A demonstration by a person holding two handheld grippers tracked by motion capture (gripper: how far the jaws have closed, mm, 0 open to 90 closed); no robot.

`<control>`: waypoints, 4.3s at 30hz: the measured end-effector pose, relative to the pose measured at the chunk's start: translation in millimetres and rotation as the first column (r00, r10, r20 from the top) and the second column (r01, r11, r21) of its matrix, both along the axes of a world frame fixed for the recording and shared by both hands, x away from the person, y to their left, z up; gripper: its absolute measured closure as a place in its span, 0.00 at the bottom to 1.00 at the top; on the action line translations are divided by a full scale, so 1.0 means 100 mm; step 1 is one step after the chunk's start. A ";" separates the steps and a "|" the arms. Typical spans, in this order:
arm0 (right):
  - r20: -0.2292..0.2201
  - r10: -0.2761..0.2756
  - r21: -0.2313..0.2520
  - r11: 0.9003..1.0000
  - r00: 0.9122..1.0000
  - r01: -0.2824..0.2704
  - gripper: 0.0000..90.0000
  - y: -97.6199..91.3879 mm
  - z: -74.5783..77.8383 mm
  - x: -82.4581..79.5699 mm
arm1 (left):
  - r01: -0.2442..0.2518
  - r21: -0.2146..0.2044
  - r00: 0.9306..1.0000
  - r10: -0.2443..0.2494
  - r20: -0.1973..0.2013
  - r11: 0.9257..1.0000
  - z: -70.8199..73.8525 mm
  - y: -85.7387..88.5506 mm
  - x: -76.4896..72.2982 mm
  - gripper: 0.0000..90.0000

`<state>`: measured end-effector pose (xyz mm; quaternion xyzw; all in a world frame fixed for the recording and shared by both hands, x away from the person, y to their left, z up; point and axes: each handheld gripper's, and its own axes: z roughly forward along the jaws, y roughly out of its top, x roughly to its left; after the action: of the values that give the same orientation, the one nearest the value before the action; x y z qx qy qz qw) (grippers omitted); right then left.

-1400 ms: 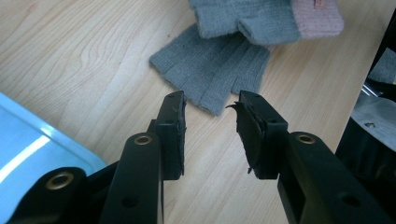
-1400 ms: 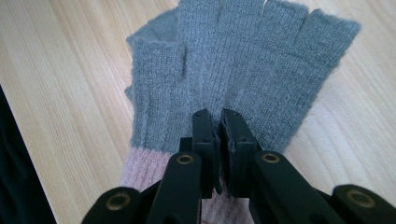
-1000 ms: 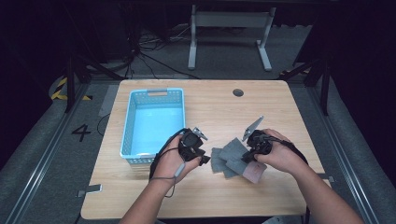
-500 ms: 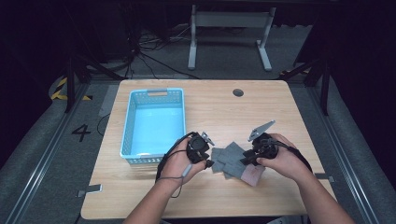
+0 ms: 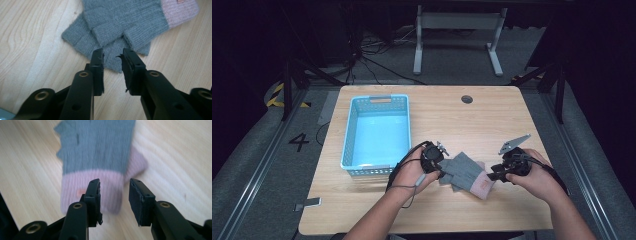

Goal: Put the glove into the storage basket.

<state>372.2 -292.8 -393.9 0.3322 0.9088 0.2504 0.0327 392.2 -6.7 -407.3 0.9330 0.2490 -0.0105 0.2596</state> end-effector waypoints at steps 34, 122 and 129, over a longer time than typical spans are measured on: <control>-0.047 0.046 -0.056 0.997 0.998 -0.049 0.77 -0.12 -0.27 -0.10 | 0.008 0.057 1.000 -0.007 -0.015 0.998 -0.23 -0.24 0.17 0.74; 0.046 -0.034 0.007 0.999 0.998 0.034 0.96 0.06 -0.23 0.39 | 0.055 0.061 0.997 -0.052 -0.062 0.997 -0.18 -0.11 -0.19 0.99; 0.035 -0.037 -0.004 0.999 0.999 0.037 0.96 0.06 -0.25 0.38 | 0.023 0.068 0.999 -0.020 -0.048 0.997 -0.21 -0.08 -0.16 0.99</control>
<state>410.2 -286.7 -419.4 0.3446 0.9022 0.2536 0.0541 376.3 -15.1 -428.7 0.9435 0.2452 -0.0267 0.2213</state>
